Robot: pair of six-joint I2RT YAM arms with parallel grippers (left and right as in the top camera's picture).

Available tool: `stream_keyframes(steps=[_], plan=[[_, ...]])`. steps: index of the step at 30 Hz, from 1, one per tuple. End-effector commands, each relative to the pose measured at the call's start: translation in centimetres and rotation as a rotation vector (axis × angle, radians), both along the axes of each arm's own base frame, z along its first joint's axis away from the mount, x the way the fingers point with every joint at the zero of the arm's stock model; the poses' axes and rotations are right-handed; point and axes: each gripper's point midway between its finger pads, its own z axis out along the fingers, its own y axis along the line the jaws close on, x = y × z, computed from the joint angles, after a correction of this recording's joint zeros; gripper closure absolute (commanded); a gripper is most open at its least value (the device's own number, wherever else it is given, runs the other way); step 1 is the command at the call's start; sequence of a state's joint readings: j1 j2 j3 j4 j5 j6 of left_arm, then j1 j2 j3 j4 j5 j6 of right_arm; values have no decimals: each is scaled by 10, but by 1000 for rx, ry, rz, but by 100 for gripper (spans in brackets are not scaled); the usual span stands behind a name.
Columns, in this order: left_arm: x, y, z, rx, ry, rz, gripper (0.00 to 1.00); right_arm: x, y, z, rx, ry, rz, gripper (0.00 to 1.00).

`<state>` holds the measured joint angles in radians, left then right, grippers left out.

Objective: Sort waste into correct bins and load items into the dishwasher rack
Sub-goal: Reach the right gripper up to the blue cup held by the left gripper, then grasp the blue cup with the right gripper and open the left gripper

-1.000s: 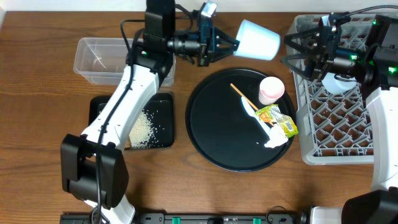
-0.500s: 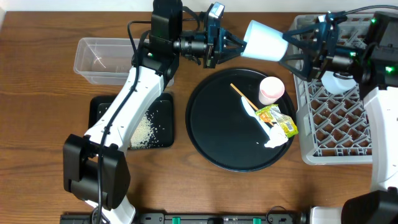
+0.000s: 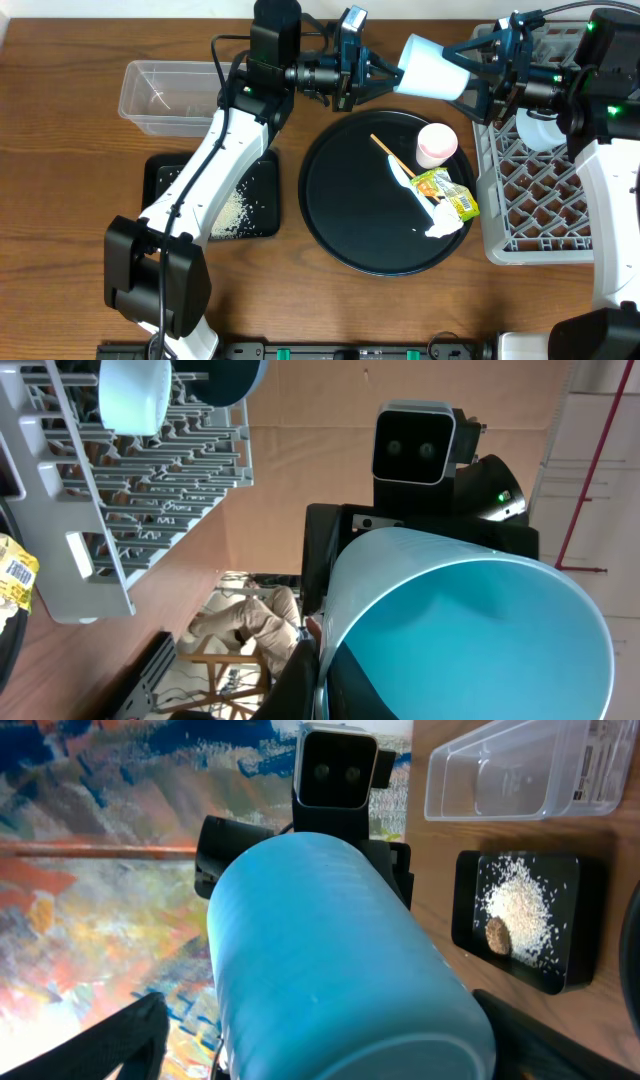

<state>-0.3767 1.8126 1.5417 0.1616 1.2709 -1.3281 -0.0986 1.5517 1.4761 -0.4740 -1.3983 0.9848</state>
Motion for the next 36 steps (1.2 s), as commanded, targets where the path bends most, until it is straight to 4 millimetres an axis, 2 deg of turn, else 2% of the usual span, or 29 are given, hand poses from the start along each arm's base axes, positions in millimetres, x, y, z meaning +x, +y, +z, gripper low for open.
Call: stream_keyframes(steps=[1, 3, 11, 17, 20, 29, 36], plan=[[1, -1, 0, -1, 13, 0, 94, -1, 4, -2, 7, 14, 17, 16], [1, -1, 0, -1, 13, 0, 94, 1, 3, -3, 1, 15, 7, 20], [0, -1, 0, -1, 42, -3, 94, 5, 12, -8, -31, 10, -13, 20], [-3, -1, 5, -15, 38, -23, 94, 8, 13, -10, -46, 11, -28, 27], [-2, 0, 7, -22, 41, -20, 94, 8, 13, -10, -46, 9, -31, 28], [8, 11, 8, -24, 38, 9, 94, 16, -8, -9, -46, -3, -84, 14], [8, 11, 8, -24, 38, 10, 94, 18, -15, -7, -41, -14, -95, 11]])
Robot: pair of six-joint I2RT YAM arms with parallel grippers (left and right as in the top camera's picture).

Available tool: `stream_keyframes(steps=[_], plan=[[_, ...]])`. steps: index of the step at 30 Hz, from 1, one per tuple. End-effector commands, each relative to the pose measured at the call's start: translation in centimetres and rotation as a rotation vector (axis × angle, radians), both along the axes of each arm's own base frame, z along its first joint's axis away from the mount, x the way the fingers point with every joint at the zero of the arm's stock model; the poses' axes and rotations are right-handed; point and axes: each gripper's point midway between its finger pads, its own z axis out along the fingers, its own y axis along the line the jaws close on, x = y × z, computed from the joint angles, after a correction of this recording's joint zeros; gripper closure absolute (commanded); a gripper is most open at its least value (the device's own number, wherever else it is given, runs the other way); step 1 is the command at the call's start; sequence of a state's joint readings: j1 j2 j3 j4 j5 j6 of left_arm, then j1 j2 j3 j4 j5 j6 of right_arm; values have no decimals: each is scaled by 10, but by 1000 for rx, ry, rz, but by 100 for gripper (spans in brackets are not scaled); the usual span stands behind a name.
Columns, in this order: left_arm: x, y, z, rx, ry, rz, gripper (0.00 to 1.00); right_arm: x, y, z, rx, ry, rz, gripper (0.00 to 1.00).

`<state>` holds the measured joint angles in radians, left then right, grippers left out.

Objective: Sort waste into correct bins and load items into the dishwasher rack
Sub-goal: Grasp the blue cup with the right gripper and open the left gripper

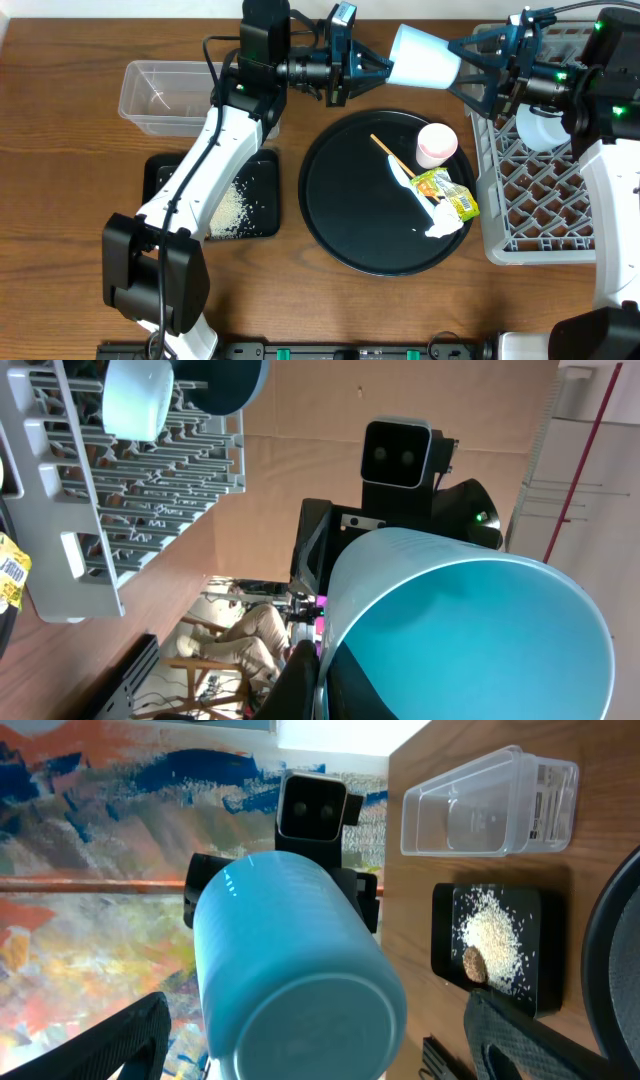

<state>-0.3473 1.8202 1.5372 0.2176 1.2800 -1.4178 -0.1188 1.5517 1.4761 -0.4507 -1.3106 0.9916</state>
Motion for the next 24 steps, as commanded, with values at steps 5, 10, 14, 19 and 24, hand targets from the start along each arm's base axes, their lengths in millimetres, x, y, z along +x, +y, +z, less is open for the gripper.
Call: stream_keyframes(steps=[5, 10, 14, 19, 24], plan=[[-4, 1, 6, -10, 0, -23, 94, 1, -2, -1, 4, -2, 3, 19], [-7, 1, 6, -12, 4, -42, 94, 1, -2, -2, 6, 3, 2, 30], [-7, 1, 6, -12, 8, -41, 94, 0, 0, -1, 12, 6, 14, 29], [-7, 1, 6, -12, 17, -41, 94, -3, 2, 0, 19, 8, 30, 27], [-7, 0, 6, -12, 19, -42, 94, -4, 7, 0, 23, 19, 41, 27]])
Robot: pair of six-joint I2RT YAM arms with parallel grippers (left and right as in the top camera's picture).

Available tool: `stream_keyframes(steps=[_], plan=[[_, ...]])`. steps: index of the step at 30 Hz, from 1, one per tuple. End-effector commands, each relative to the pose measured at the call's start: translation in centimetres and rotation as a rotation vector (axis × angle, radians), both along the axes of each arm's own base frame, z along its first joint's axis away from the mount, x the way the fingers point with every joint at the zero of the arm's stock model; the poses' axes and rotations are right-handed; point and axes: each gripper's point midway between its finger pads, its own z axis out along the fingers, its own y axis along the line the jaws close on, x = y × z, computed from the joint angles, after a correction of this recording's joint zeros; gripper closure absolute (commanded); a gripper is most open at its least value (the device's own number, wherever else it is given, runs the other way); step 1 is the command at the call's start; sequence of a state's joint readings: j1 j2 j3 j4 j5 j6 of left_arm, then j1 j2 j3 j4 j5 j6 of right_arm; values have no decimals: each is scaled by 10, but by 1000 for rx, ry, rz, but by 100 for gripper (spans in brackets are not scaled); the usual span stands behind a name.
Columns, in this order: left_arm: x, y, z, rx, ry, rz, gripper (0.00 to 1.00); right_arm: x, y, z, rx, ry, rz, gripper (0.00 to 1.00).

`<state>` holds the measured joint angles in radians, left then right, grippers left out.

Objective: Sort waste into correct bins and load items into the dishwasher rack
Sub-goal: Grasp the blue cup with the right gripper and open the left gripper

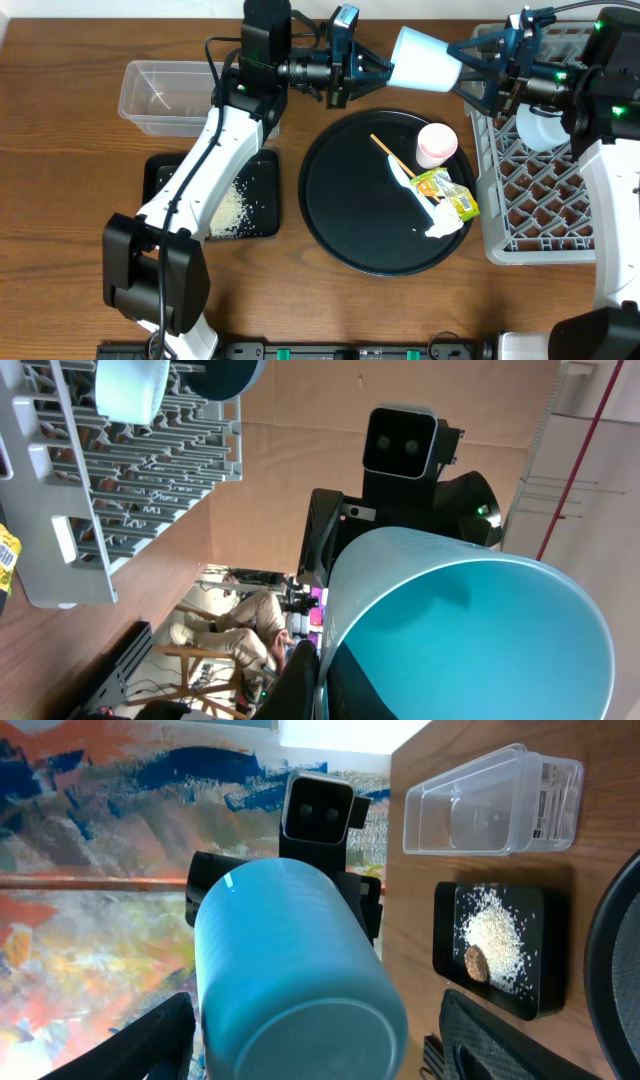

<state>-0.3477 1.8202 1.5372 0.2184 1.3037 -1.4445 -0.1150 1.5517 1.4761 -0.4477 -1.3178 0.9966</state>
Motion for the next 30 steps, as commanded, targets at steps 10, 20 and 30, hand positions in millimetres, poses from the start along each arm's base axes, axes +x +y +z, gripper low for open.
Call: stream_keyframes(steps=[10, 20, 30], plan=[[-3, 1, 6, -9, -8, -19, 94, -7, 15, 0, 33, 56, 57, 29], [-3, 1, 6, -9, -8, -19, 94, -9, 16, 1, 42, 67, 68, 40], [-6, 1, 6, -11, -7, -35, 92, -9, 16, 1, 38, 55, 68, 56]])
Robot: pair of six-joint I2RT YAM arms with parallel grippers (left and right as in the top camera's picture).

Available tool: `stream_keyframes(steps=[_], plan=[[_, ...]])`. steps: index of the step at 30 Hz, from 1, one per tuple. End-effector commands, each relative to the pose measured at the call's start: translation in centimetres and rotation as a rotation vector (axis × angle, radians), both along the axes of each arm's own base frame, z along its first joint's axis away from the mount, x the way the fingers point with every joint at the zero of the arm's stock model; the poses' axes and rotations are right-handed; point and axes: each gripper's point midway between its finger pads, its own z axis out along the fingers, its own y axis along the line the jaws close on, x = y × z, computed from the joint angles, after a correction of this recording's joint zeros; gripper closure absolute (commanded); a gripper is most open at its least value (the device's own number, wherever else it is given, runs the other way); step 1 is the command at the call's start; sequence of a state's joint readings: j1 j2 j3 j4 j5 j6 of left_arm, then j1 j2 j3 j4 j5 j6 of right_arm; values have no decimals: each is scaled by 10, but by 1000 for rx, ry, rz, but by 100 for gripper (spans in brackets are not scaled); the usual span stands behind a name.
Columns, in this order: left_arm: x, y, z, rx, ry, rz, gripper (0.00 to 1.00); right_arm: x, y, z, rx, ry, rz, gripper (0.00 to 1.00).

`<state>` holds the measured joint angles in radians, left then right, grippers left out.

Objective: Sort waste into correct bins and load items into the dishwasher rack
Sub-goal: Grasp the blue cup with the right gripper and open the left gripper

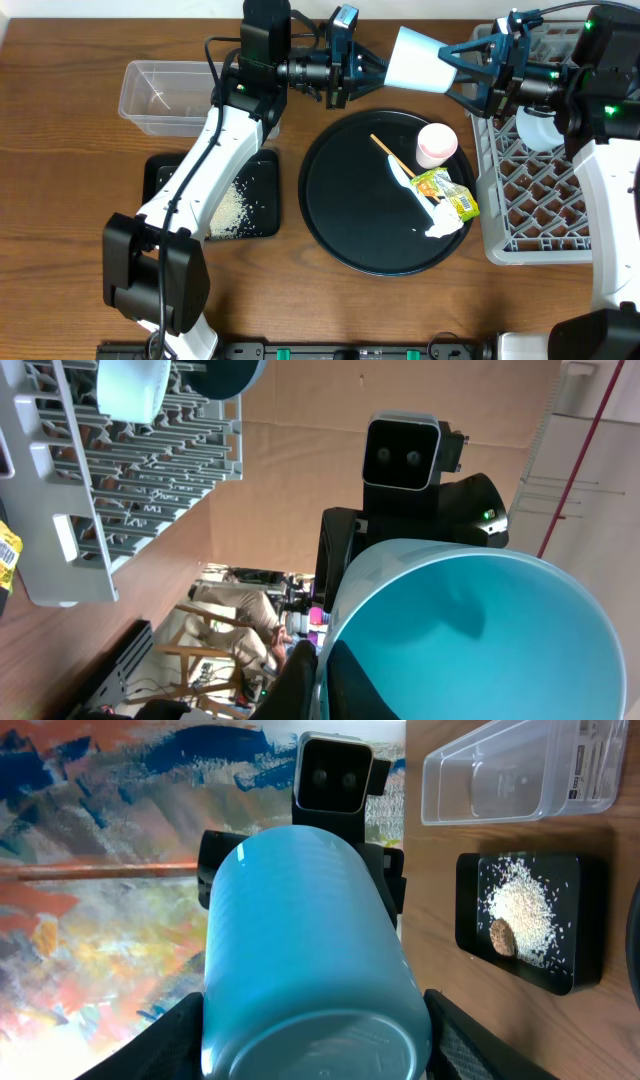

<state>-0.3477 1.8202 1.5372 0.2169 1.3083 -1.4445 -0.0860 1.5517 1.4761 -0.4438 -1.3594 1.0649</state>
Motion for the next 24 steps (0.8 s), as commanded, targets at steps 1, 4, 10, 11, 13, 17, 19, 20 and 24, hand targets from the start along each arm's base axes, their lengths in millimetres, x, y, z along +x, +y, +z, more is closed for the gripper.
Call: stream_keyframes(steps=[1, 4, 10, 11, 13, 17, 19, 20, 24], plan=[[-6, 1, 6, -11, -9, -33, 92, 1, 3, -2, -7, -23, 10, 58], [-5, 1, 6, -11, -9, -32, 89, 3, 2, -3, -16, -37, -1, 66], [-5, 1, 6, -11, -15, -32, 88, 7, 1, -4, -34, -39, -29, 82], [-5, 1, 6, -11, -22, -30, 87, 8, 0, -5, -37, -39, -34, 84], [-4, 1, 6, -12, -45, -24, 87, 9, 0, -5, -47, -49, -47, 89], [-1, 1, 6, -11, -94, -11, 87, 11, -2, -1, -76, -81, -83, 92], [-1, 2, 6, -11, -97, -10, 87, 10, -2, 2, -90, -98, -102, 93], [-1, 2, 6, -11, -97, -10, 87, 10, -3, 4, -98, -107, -116, 95], [0, 2, 6, -11, -118, -7, 87, 8, -6, 11, -128, -142, -159, 98]])
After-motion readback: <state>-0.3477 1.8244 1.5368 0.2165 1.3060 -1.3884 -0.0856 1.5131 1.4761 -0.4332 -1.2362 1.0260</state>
